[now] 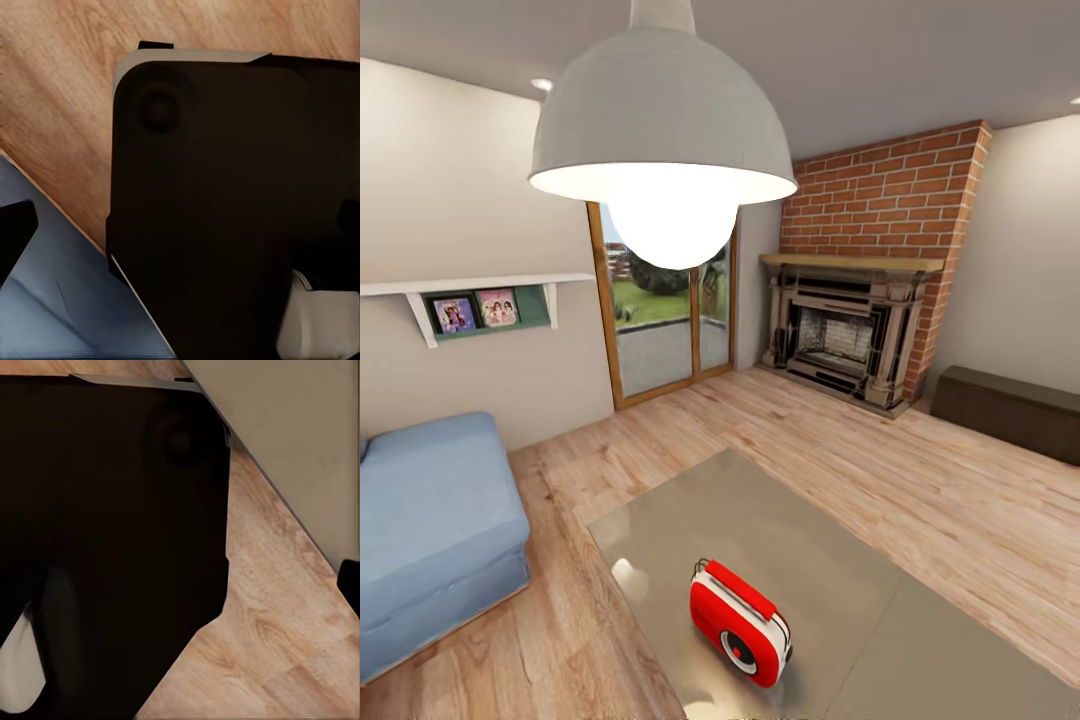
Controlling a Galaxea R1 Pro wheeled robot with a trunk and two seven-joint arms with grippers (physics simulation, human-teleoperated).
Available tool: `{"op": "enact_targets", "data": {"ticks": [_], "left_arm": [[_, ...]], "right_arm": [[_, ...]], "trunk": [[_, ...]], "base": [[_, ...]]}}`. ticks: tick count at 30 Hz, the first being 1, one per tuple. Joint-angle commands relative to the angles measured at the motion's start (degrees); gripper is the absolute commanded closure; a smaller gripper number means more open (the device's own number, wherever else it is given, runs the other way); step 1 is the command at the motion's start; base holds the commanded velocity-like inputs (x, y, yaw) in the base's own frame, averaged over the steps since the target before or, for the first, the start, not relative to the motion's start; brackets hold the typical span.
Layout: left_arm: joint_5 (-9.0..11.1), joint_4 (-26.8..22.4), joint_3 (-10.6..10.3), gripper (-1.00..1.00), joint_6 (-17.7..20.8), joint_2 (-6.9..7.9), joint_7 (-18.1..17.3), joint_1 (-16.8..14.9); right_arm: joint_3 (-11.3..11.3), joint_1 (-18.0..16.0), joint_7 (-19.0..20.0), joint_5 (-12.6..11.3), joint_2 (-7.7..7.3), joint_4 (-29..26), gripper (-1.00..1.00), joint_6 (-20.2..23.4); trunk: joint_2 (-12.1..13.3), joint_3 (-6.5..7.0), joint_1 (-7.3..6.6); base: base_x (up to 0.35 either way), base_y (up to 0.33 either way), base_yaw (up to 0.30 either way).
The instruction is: Turn on the radio receiver that's on the table in the living room.
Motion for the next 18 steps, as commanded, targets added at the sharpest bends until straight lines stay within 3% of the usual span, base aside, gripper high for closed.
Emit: {"op": "enact_targets", "data": {"ticks": [1, 18], "left_arm": [[0.00, -0.01, 0.00, -1.00, 0.00, 0.00, 0.00, 0.00], [0.00, -0.02, 0.00, -1.00, 0.00, 0.09, 0.00, 0.01]], "right_arm": [[0.00, 0.00, 0.00, 0.00, 0.00, 0.00, -1.00, -0.04], [0.01, 0.00, 0.00, -0.09, -0.01, 0.00, -1.00, -0.11]], "trunk": [[0.41, 0.09, -0.23], [7.23, 1.57, -3.96]], "base": [[0.000, 0.000, 0.000], [0.000, 0.000, 0.000]]}}
